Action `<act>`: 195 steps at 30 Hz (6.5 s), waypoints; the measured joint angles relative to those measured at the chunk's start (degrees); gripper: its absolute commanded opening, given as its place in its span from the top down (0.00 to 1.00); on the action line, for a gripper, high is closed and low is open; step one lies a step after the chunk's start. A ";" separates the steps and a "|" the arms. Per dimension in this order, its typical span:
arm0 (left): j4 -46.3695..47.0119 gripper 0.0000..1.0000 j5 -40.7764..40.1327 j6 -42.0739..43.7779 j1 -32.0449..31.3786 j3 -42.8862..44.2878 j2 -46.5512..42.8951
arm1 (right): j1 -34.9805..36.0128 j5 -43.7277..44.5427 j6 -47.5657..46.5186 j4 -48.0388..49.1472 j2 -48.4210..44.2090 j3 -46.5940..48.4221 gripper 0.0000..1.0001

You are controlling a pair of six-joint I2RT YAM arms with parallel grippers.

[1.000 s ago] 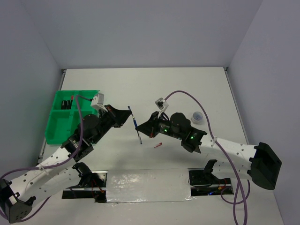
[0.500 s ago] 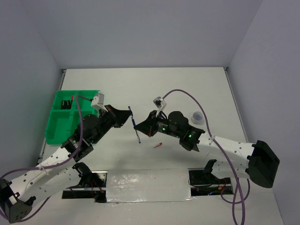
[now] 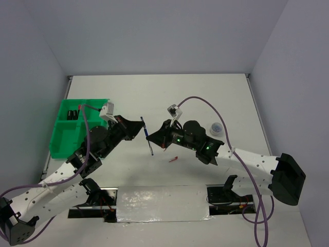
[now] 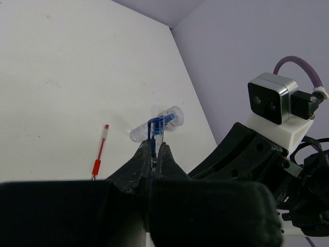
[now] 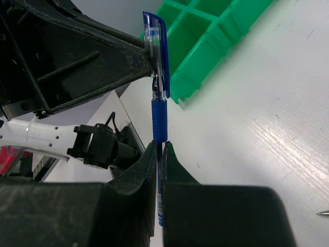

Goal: Sort the stationery into containers
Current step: Close the pen cap on the pen.

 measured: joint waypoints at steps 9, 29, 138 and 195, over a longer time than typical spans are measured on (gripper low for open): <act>-0.07 1.00 0.81 -0.02 0.00 -0.11 -0.55 | 0.00 0.81 -0.72 -0.33 -0.02 1.20 1.00; 3.50 1.00 2.99 -1.88 0.61 -3.98 -3.28 | -2.82 -5.18 -7.50 -0.66 1.11 2.80 1.00; -4.68 1.00 4.92 16.06 0.94 17.49 10.23 | -7.80 -11.82 -10.51 9.97 0.72 4.42 1.00; 14.34 1.00 4.15 13.05 2.08 7.78 8.28 | -11.78 -21.07 -9.05 -2.67 4.63 16.70 1.00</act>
